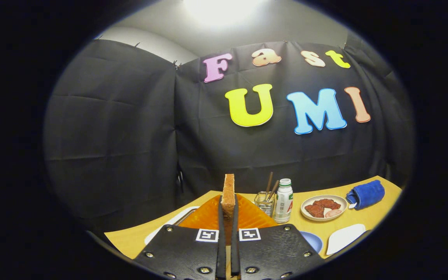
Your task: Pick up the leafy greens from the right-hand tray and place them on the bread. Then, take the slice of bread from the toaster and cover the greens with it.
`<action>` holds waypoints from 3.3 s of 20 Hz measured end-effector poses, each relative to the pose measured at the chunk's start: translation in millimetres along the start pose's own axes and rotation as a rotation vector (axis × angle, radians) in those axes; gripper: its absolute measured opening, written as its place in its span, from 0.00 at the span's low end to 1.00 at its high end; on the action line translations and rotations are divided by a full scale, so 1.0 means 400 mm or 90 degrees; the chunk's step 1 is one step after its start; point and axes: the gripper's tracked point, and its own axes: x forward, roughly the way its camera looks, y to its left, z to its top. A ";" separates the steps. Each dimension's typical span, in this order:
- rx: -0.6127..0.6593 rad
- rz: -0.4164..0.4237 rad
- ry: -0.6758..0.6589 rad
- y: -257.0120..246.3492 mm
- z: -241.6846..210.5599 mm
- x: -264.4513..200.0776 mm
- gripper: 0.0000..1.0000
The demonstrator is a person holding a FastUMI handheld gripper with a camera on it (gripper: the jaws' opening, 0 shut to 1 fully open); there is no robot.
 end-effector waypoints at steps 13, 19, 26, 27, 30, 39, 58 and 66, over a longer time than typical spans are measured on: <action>-0.008 -0.072 0.068 -0.206 -0.153 -0.042 0.05; 0.034 -0.066 0.094 -0.200 -0.204 -0.040 0.05; 0.047 -0.030 0.112 -0.136 -0.245 -0.025 0.05; 0.053 -0.025 0.117 -0.126 -0.252 -0.026 0.05; 0.047 -0.024 0.120 -0.121 -0.262 -0.021 0.05; 0.056 -0.033 0.144 -0.166 -0.308 -0.011 0.05; -0.078 -0.054 0.187 -0.292 -0.367 -0.026 0.43; -0.078 -0.048 0.199 -0.310 -0.379 -0.017 0.42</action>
